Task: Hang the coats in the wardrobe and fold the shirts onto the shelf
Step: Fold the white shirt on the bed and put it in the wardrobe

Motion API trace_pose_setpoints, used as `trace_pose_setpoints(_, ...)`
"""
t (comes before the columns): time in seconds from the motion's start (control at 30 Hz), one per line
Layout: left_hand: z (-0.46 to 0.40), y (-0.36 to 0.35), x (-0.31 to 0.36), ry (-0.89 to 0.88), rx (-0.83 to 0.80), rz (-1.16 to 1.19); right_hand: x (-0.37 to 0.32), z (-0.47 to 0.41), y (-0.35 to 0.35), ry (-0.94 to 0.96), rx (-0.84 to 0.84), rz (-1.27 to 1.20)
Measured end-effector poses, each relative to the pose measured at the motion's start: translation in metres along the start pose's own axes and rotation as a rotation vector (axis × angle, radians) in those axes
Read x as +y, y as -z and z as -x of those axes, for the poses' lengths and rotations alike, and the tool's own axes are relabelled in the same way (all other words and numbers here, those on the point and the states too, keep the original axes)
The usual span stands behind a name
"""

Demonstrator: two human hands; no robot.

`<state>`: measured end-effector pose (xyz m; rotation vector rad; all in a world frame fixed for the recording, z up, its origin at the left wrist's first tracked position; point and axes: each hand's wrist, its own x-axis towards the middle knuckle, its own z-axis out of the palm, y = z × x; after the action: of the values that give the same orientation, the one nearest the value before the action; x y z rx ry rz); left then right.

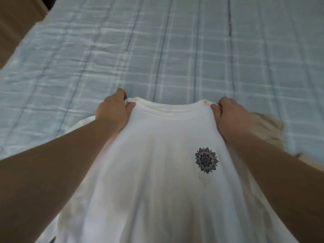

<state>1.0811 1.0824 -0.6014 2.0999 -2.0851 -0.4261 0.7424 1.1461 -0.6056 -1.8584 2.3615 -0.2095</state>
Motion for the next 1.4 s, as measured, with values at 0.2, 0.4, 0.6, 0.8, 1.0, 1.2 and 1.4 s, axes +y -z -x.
trace_pose_setpoints(0.2, 0.044, 0.023, 0.005, -0.106, -0.005, -0.054, -0.006, 0.062, 0.022, 0.063, 0.150, 0.048)
trace_pose_setpoints(0.4, 0.159, 0.051, 0.032, -0.323, -0.017, 0.169, -0.002, 0.228, 0.057, -0.102, 0.118, -0.237)
trace_pose_setpoints(0.6, 0.283, 0.054, 0.068, -0.404, -0.189, 0.297, 0.017, 0.379, 0.088, -0.408, -0.020, -0.375)
trace_pose_setpoints(0.8, 0.339, 0.023, 0.120, -0.441, -0.257, 0.357, 0.088, 0.400, 0.100, -0.779, -0.058, -0.552)
trace_pose_setpoints(1.0, 0.371, -0.017, 0.170, -0.404, -0.250, 0.381, 0.112, 0.383, 0.076, -0.829, -0.349, -0.681)
trace_pose_setpoints(1.2, 0.411, -0.037, 0.210, -0.332, -0.296, 0.354, 0.119, 0.375, 0.088, -0.751, -0.341, -0.744)
trace_pose_setpoints(1.4, 0.415, -0.050, 0.277, -0.587, -0.295, 0.305, 0.180, 0.356, 0.150, -0.697, 0.045, -0.702)
